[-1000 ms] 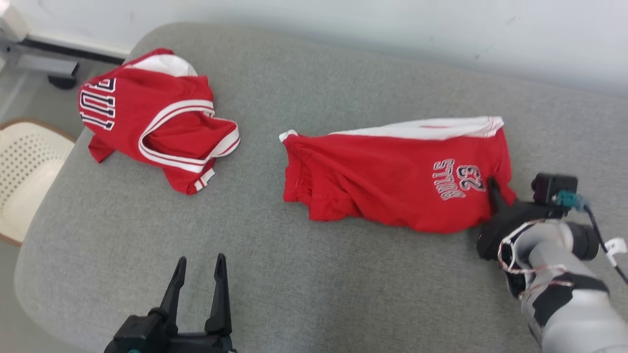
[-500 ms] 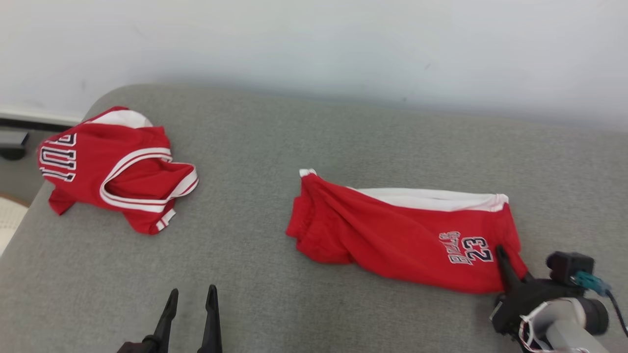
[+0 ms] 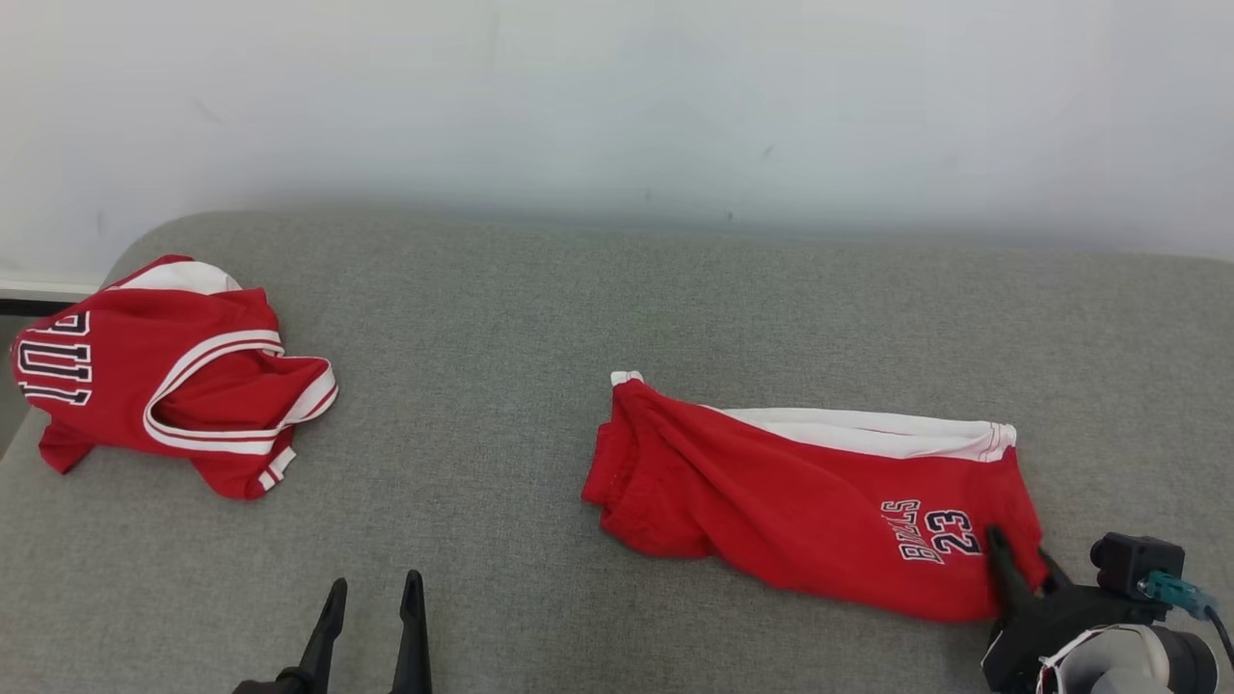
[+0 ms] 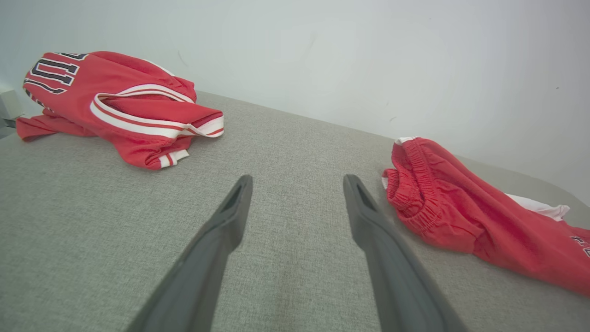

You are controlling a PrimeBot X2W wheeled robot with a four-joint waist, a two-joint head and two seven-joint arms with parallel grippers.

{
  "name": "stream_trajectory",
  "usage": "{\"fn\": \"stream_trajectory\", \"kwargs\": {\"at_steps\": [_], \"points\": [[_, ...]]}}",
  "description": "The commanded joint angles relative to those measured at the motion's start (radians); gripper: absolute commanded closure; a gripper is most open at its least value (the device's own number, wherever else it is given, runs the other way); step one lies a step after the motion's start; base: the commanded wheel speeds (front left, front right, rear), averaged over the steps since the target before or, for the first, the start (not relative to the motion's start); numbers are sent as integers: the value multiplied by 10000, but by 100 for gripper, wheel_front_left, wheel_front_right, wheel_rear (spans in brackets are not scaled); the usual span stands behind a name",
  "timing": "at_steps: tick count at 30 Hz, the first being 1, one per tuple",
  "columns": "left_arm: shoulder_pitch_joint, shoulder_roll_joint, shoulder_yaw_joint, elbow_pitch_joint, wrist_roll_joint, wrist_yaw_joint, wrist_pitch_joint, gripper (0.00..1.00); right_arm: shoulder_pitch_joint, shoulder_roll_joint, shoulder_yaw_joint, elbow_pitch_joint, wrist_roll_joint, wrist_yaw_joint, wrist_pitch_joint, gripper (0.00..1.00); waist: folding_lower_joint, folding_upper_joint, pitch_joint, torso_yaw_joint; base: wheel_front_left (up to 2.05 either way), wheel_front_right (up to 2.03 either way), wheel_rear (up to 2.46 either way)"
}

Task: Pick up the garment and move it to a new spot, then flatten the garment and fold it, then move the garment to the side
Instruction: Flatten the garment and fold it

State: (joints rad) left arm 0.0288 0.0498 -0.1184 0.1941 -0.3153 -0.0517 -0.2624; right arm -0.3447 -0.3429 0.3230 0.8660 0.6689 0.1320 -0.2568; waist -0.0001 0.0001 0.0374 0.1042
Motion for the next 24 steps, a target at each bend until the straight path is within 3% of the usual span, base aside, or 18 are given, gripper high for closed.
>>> {"fn": "stream_trajectory", "kwargs": {"at_steps": [1, 10, 24], "points": [[31, 14, 48, 45, 31, -4, -25, 0, -148, 69, -30, 146, -193, -20, -61, 0, 1, -1, -27, -37, 0, 0, 0], [174, 12, 253, -19, 82, -44, -25, 0, -472, 152, -482, 439, -849, -20, -87, 0, 1, -1, -150, -113, 0, 0, 0], [-202, 14, 83, 27, -56, 26, -25, 0, -2048, 208, -344, 2597, -971, -20, 1235, 0, 1, -1, 338, 213, 0, 0, 0]]}}
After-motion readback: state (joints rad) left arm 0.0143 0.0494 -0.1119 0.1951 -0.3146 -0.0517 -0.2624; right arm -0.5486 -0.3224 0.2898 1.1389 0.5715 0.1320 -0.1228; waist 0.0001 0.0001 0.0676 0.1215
